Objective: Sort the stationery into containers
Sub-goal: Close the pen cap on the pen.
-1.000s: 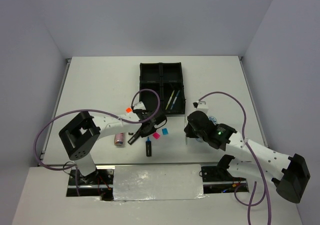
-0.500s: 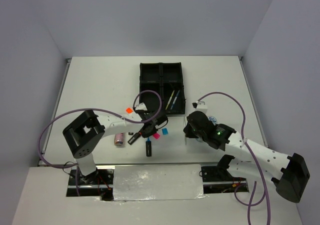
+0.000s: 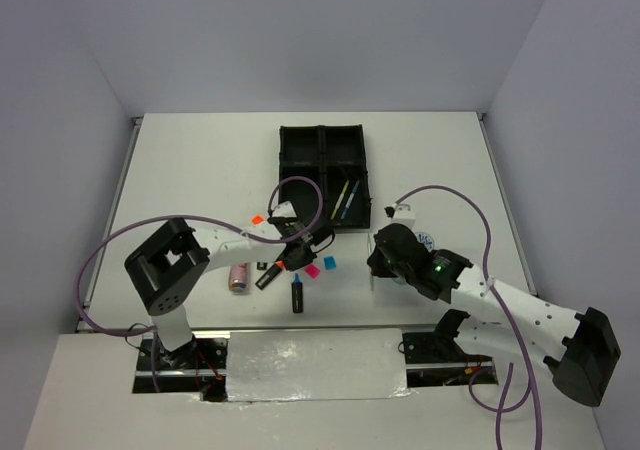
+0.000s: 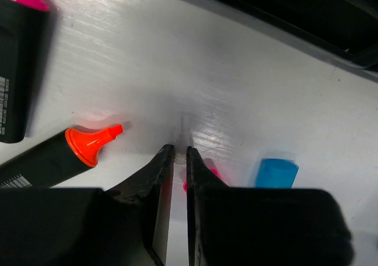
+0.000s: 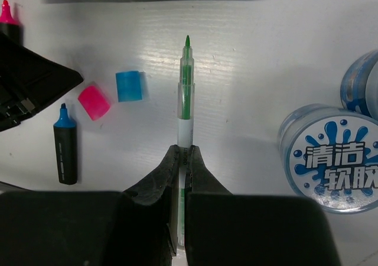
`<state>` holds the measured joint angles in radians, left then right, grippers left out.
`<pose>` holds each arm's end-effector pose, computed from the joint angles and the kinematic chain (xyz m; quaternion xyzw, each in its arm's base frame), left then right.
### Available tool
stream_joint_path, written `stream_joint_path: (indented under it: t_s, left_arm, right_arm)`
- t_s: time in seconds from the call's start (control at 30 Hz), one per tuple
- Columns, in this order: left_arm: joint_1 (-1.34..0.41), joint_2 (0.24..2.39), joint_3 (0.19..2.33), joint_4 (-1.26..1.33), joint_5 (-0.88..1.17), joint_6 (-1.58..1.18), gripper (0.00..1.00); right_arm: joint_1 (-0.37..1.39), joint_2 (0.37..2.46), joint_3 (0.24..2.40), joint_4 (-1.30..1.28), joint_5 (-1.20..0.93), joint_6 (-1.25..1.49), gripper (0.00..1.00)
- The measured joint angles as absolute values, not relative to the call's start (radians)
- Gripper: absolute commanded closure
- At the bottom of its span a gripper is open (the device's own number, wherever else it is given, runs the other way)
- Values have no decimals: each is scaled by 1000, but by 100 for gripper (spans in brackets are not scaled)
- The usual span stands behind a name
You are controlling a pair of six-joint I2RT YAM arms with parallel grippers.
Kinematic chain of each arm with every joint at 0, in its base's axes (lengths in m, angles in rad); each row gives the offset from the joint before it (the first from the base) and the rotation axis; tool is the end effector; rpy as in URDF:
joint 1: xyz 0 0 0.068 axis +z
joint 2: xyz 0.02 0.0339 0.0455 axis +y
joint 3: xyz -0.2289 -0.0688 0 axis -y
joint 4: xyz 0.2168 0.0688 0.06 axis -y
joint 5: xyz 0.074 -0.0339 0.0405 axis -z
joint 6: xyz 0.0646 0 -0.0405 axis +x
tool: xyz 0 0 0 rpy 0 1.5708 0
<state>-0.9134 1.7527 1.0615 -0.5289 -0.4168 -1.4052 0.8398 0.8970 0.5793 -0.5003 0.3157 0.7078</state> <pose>0.2116 -0.2313 0.1217 -0.2695 0.9256 -0.0749 0.2550 0.1447 0.1314 0.1828 -0.0029 0.9202 0.1491 0.3618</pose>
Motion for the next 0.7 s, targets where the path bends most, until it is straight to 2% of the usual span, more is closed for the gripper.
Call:
stream_joint_path:
  t_s: [0.2,0.33,0.47,0.7]
  left_arm:
    - [-912,1686,1028,-508,-435,-1320,100]
    - [-912,1509,989,-439,-441,-1201,100]
    - [-910,1292,924,-261,-411,-1088,100]
    - [-910,1007,759,23,-324,-973,100]
  right_arm:
    - [840,862,542,-420,247,665,100]
    - [841,791,485,-287,143,628,100]
    - [852,751,407,-79,30,628,100]
    - [1043,827,375,164,56,676,100]
